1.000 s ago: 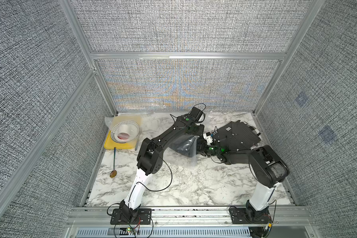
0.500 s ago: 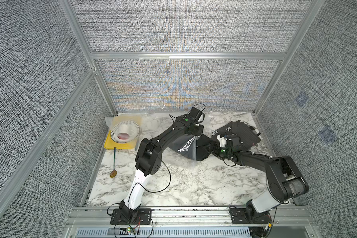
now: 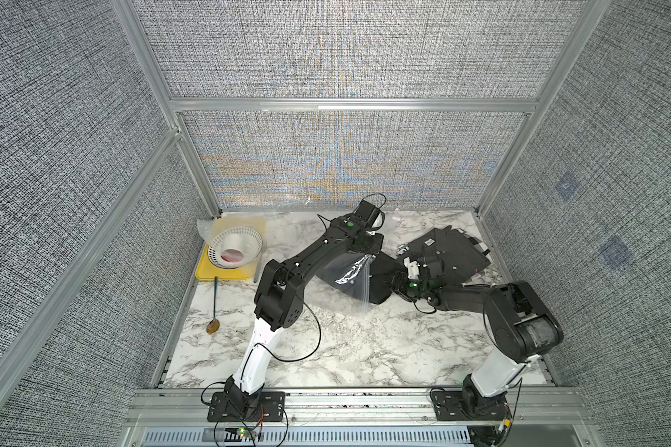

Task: Place the folded shirt into the vacuum bag
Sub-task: Place the shirt in the vacuum bag.

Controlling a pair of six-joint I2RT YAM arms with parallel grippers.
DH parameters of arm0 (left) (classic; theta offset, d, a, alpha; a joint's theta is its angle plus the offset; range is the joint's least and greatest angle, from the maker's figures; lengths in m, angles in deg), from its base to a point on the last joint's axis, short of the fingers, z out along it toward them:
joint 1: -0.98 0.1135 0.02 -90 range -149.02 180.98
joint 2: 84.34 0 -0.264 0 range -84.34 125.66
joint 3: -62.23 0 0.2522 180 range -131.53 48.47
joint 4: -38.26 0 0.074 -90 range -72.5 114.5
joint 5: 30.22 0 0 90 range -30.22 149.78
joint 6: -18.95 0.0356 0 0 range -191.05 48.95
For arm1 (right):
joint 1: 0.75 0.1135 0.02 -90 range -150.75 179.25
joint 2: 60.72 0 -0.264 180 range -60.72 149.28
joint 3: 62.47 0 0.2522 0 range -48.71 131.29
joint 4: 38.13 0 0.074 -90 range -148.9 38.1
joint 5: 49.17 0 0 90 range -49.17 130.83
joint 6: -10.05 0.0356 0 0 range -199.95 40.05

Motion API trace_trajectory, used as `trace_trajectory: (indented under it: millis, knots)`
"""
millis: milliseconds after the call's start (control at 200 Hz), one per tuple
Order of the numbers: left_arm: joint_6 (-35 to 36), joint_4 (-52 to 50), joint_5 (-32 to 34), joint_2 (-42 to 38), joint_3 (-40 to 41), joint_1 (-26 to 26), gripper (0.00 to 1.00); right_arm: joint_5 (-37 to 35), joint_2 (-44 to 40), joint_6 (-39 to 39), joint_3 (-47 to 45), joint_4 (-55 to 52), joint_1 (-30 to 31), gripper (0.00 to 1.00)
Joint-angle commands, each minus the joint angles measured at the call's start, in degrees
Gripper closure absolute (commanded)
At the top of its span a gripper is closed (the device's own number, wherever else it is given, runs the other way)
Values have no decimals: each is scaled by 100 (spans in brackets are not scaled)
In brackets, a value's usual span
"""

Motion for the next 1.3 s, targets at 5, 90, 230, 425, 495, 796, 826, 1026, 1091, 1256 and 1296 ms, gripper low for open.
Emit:
trace_trajectory:
  millis: [5, 90, 230, 425, 495, 796, 826, 1026, 1091, 1256, 1296]
  knots:
    - [57, -16, -157, -22, 46, -1, 100, 5, 202, 70, 360, -37, 32, 72]
    - [54, 6, -157, -63, 106, -1, 100, -63, 139, -64, 786, -262, 70, 91]
    - [67, 4, -133, -136, 179, -1, 100, -201, -64, -362, 1239, -521, 177, 97]
    - [22, 76, -268, -215, 241, -1, 100, 91, 564, -353, 1640, -107, 183, 100]
    - [10, 81, -295, -244, 258, -10, 100, 354, 865, -141, 1657, 326, 184, 100]
    - [-36, 146, -370, -314, 354, -8, 100, 623, 1576, 459, 1668, 1242, 423, 100]
    - [-44, 145, -377, -319, 355, -10, 100, 613, 1586, 470, 1637, 1308, 444, 100]
    - [-83, 190, -454, -332, 409, -19, 100, 681, 1822, 687, 1510, 2148, 476, 100]
    - [-111, 191, -503, -316, 391, -19, 100, 798, 1975, 951, 1543, 2550, 520, 100]
    - [-142, 263, -607, -404, 440, -54, 100, 637, 2044, 1155, 1585, 2925, 652, 100]
    - [-180, 319, -692, -417, 460, -58, 100, 620, 2085, 1334, 1588, 3087, 673, 100]
